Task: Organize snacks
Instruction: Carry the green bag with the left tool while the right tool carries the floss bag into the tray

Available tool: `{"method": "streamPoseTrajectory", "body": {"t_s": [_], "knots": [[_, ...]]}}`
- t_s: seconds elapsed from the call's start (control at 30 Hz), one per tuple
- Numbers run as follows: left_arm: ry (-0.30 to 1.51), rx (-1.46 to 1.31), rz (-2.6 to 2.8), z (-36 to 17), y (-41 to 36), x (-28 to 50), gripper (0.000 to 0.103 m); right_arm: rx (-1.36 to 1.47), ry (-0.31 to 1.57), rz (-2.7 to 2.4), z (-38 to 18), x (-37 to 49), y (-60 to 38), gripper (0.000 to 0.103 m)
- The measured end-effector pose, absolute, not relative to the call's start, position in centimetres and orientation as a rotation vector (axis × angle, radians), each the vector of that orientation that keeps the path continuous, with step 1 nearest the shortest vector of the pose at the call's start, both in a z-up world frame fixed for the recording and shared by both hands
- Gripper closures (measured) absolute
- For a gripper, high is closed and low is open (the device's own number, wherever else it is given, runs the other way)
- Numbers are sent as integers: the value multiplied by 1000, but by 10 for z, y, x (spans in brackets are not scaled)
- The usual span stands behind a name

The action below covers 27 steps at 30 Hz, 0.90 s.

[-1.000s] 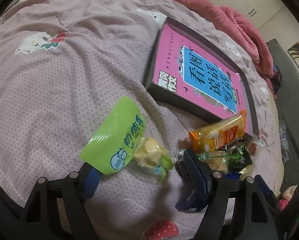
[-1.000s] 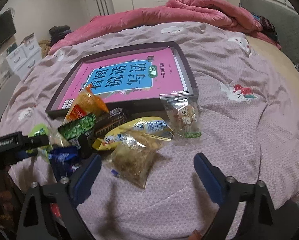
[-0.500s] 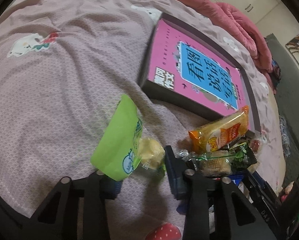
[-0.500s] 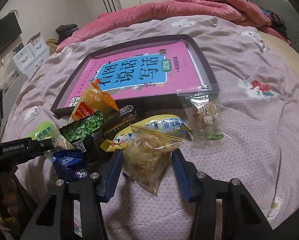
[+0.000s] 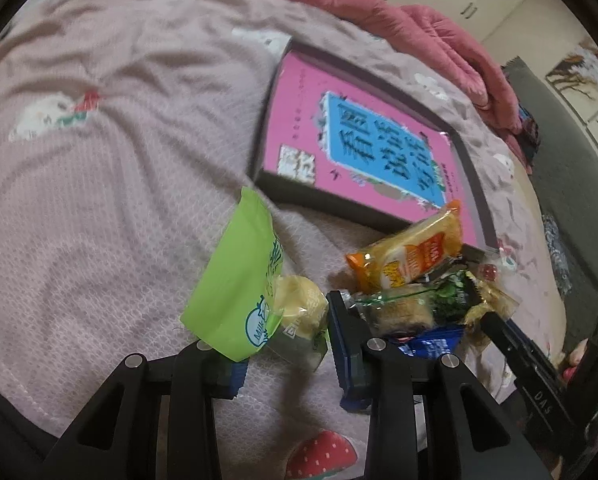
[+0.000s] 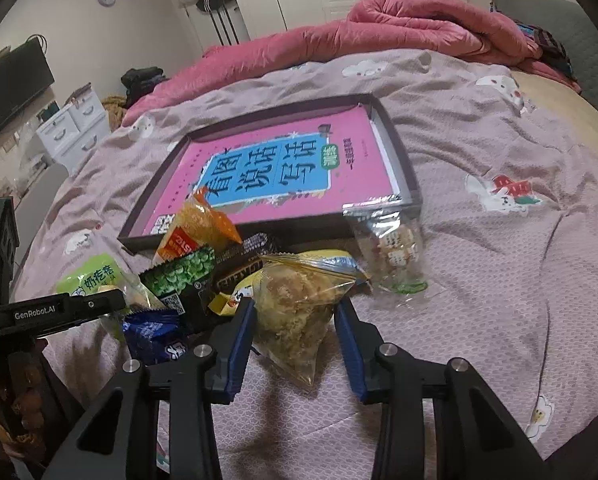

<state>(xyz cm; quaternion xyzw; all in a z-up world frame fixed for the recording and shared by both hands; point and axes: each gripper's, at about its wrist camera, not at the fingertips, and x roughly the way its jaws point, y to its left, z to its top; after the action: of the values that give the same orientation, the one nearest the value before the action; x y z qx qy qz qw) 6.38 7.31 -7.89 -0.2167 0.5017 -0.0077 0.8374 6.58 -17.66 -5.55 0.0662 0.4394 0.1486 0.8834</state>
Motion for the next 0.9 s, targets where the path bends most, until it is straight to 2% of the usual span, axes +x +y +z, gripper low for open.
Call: {"method": "streamPoseTrajectory", "body": {"t_s": [0.23, 0.9], "knots": [[977, -395, -14, -56, 72, 59, 67, 122, 847, 303, -42, 63, -179, 62], [888, -406, 13, -31, 80, 101, 67, 134, 728, 248, -16, 83, -189, 62]]}}
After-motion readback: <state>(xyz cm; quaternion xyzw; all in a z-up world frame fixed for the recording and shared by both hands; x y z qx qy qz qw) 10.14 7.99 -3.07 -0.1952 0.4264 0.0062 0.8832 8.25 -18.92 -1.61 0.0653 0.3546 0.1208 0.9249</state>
